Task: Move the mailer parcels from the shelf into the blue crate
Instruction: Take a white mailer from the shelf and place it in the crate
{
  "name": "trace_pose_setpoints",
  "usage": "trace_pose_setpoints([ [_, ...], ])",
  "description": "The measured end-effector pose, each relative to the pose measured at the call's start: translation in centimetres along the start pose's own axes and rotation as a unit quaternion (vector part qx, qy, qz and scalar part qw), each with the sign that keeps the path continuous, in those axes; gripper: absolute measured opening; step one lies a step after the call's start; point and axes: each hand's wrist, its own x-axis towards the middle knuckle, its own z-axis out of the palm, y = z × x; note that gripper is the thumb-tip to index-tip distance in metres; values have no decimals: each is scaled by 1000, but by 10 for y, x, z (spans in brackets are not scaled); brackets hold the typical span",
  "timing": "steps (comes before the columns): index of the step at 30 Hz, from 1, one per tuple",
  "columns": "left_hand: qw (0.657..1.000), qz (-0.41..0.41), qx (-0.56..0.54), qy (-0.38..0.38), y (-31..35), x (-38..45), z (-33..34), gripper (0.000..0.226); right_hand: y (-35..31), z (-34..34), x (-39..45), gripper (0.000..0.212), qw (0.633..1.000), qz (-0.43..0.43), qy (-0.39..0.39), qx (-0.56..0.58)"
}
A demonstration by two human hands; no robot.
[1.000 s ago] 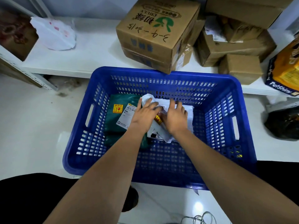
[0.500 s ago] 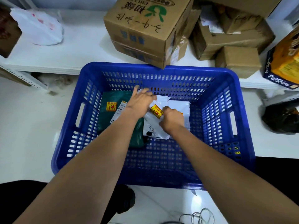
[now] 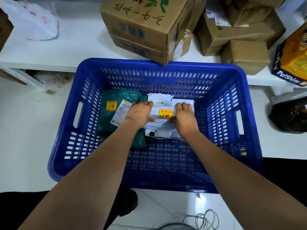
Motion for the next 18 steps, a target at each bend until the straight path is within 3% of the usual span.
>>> trace_pose_setpoints([
  [3,1000,10,0,-7,0,-2,2,61,9,-1,-5,50,998,-10,4,66],
  [9,997,-25,-49,-46,1,3,-9,71,6,-36,15,42,995,-19,-102,-7],
  [12,992,-47,-99,-59,-5,-3,-14,62,1,-46,17,38,992,-39,-113,-31],
  [15,992,-49,-114,-20,-13,-12,-19,50,-2,-55,9,36,994,-63,-78,-36],
  [18,998,-39,-48,25,-9,-20,-21,45,-4,-54,3,40,995,-45,-79,-47],
])
